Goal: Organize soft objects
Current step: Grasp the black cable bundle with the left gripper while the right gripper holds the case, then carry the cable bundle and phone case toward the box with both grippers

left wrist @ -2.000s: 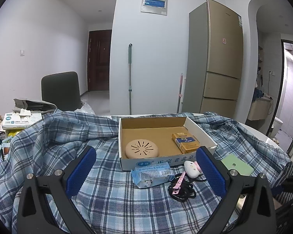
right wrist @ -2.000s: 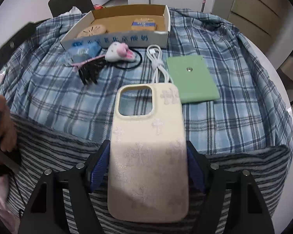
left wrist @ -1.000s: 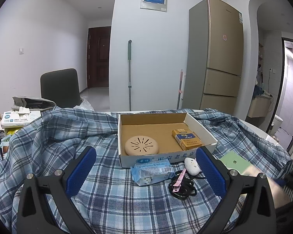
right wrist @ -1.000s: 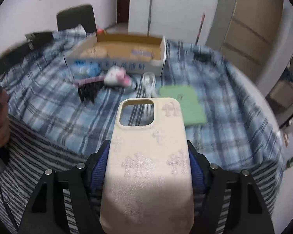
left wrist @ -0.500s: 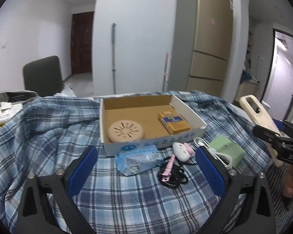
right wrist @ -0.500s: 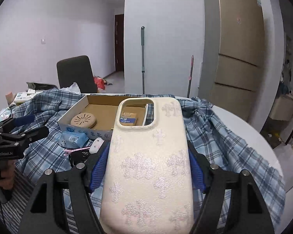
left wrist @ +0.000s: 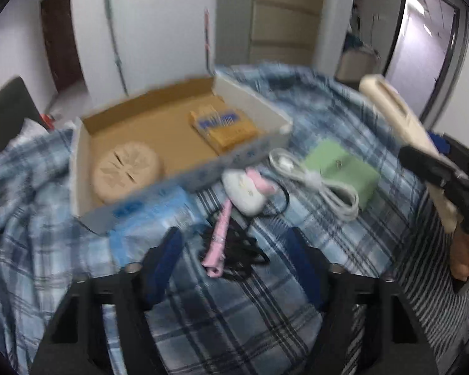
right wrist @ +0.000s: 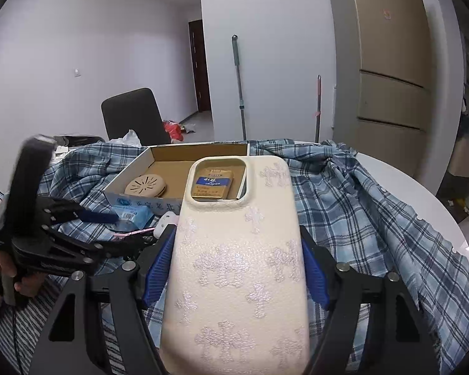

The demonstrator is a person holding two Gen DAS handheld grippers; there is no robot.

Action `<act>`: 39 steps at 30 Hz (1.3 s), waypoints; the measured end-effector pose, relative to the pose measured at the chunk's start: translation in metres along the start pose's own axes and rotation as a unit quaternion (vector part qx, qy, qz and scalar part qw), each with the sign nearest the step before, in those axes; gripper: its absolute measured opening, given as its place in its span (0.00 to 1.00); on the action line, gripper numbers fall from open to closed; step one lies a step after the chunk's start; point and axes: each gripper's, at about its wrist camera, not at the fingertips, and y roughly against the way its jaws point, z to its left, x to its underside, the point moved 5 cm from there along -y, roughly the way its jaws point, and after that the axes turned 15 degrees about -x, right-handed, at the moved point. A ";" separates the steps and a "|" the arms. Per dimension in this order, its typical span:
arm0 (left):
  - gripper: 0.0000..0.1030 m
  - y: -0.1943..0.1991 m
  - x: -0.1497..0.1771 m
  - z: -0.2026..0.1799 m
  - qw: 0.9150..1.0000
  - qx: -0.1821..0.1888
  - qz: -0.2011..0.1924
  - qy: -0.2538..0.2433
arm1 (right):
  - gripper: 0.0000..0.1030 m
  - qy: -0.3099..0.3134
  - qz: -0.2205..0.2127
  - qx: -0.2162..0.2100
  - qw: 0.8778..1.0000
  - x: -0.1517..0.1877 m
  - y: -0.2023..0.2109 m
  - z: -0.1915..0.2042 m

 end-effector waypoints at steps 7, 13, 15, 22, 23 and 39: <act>0.50 -0.018 0.001 0.000 0.999 -0.002 0.035 -0.002 | 0.70 0.002 0.019 -0.006 1.000 0.003 -0.006 0.000; 0.14 -0.008 0.003 0.012 1.000 0.001 0.000 0.023 | 0.70 0.003 0.024 -0.005 1.000 0.005 -0.008 0.000; 0.14 0.009 0.002 0.016 0.999 0.001 -0.038 0.030 | 0.70 0.003 0.024 -0.006 1.000 0.005 -0.008 0.000; 0.14 0.075 0.004 0.019 0.980 -0.030 -0.194 0.035 | 0.70 0.005 0.011 -0.007 1.000 0.004 -0.003 0.001; 0.14 0.080 0.003 0.021 0.977 -0.034 -0.208 0.038 | 0.70 0.005 0.009 -0.007 1.000 0.004 -0.002 0.001; 0.14 0.143 0.000 0.035 0.950 -0.098 -0.285 0.082 | 0.70 0.026 -0.006 -0.001 1.000 -0.015 0.011 0.021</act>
